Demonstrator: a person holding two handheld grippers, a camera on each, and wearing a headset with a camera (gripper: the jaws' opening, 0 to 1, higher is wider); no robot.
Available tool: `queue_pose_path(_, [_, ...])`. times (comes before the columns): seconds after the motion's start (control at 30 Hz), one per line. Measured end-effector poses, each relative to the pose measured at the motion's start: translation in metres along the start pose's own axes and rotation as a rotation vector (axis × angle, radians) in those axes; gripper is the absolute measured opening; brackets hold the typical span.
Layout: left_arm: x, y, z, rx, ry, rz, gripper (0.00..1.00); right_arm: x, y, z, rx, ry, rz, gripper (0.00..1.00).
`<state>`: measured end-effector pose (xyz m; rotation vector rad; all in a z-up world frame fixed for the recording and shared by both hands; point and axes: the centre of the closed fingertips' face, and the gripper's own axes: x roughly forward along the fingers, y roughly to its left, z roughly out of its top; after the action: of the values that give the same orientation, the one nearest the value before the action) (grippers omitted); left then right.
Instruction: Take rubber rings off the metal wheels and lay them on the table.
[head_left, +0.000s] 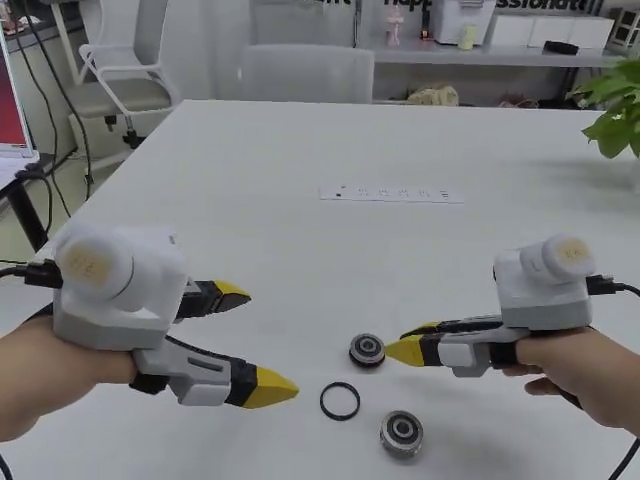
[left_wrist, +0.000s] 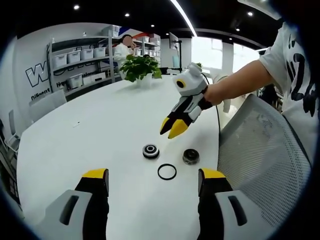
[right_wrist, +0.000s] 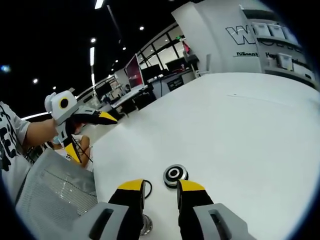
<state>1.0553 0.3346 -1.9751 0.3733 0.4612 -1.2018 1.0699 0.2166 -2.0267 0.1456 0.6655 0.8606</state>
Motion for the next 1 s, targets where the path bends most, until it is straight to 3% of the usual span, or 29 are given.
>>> queue_pose_path(0.47, [0.016,0.010,0.002,-0.018,0.007,-0.009,0.69,0.001,-0.016,-0.005,-0.074,0.008,-0.053,0.28])
queue_pose_path(1.0, [0.036,0.017,0.001,-0.031,0.016,-0.029,0.67,0.006,-0.025,-0.014,-0.118,0.036,-0.069,0.28])
